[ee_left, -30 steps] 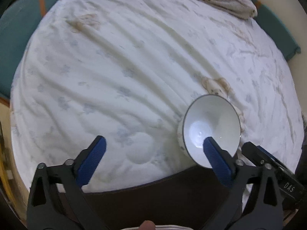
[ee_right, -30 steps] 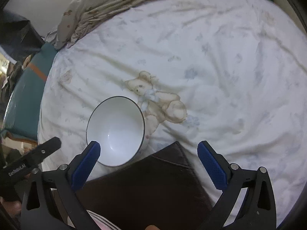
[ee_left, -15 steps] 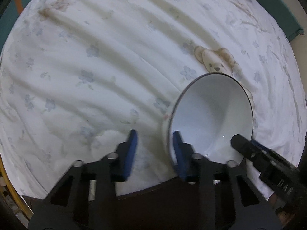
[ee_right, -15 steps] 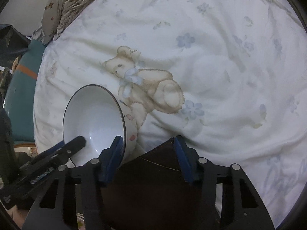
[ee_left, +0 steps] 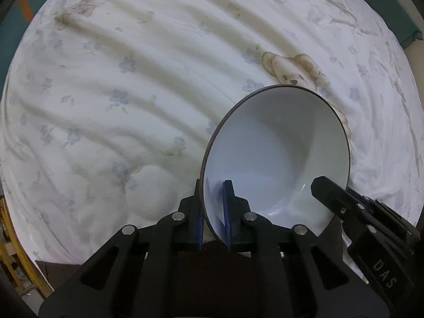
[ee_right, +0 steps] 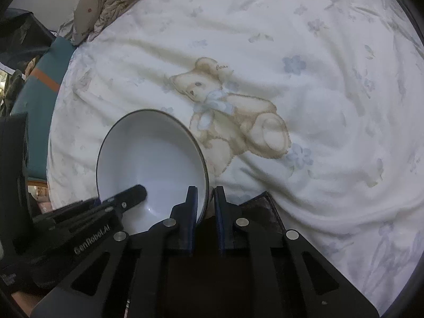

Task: Organize plates and bowls

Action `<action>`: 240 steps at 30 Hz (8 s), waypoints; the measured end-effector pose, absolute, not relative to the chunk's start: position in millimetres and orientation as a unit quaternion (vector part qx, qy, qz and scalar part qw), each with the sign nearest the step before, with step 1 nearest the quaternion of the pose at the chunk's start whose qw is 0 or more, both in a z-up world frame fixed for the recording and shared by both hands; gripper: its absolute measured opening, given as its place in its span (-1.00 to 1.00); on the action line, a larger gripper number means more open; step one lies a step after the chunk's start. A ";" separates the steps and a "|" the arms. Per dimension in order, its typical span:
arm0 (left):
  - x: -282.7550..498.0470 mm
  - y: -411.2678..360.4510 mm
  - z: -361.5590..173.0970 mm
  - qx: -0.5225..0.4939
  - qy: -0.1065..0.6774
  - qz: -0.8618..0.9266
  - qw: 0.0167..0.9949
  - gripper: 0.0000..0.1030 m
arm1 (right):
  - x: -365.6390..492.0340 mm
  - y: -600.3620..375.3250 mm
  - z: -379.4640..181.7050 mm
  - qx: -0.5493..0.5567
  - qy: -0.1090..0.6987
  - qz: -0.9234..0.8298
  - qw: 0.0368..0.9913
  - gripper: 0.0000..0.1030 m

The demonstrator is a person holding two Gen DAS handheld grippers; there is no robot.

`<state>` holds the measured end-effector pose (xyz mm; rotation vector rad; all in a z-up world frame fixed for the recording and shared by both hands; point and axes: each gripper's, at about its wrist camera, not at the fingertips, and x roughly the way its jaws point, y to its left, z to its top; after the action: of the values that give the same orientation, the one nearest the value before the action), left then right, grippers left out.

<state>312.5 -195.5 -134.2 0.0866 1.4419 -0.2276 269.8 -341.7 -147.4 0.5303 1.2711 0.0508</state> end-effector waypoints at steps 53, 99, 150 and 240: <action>56.9 -57.4 22.2 -0.004 0.555 -0.125 0.822 -0.75 | 45.7 -219.2 4.7 0.118 0.509 0.160 0.837 -0.80; 61.0 -48.3 -21.7 -0.029 0.577 -0.122 0.807 -0.72 | 41.2 -240.2 -46.4 0.181 0.579 0.133 0.784 -0.69; 57.8 43.7 -104.7 -0.229 0.643 0.001 0.731 0.52 | 37.3 -324.2 -119.6 0.303 0.613 0.108 0.721 0.01; 135.3 20.1 -101.7 -0.244 0.600 -0.010 0.762 -0.30 | 135.3 -265.6 -125.9 0.288 0.596 0.149 0.734 -0.53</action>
<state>135.3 20.1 -101.7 -0.5298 1.3045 -0.0213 135.3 -265.6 -125.9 0.6338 1.3107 0.3280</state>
